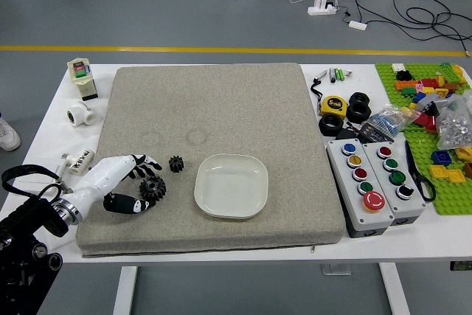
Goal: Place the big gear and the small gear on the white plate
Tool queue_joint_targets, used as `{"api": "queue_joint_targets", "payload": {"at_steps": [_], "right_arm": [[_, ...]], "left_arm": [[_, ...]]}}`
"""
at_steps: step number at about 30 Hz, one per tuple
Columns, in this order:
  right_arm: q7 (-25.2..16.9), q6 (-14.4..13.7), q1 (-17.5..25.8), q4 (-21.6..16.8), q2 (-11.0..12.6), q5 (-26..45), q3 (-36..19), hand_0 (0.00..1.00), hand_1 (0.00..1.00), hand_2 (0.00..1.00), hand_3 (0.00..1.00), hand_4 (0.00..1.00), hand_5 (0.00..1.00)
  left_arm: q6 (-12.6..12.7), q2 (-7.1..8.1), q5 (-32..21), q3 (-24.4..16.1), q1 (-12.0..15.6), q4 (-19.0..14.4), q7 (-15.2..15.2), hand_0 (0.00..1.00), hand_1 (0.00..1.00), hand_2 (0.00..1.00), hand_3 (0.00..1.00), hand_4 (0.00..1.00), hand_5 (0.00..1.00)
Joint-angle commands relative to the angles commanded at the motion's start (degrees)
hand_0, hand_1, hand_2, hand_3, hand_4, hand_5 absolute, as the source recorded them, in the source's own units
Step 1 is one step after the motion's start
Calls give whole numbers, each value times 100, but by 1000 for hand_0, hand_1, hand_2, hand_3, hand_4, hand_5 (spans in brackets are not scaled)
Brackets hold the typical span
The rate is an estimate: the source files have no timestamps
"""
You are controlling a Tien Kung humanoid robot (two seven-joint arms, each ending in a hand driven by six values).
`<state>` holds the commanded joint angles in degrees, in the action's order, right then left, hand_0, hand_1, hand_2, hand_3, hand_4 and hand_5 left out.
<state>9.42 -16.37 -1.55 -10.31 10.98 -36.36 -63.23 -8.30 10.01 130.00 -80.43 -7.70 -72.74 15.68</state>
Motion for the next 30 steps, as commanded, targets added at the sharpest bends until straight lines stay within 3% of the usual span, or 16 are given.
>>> {"api": "queue_joint_targets", "payload": {"at_steps": [1,9,23,30], "right_arm": [[0,0,0,0,0,0,0,611,608,696,569,763,737],[-9,-6,-15,0,4,-39,-10,611,608,696,569,762,738],[-7,-4,-35,0,9,-40,-2,611,608,696,569,762,739],[-11,-2,-41,0,16,-43,-7,611,608,696,569,762,739]], "left_arm": [[-2,0,0,0,0,1,0,320,412,463,517,2,2],[80,-6,0,24,-3,-35,19,283,373,426,500,2,2],[561,13,0,81,-51,-322,3,275,334,393,484,2,2],[667,72,0,514,-99,-722,-92,277,333,393,485,2,2]]}}
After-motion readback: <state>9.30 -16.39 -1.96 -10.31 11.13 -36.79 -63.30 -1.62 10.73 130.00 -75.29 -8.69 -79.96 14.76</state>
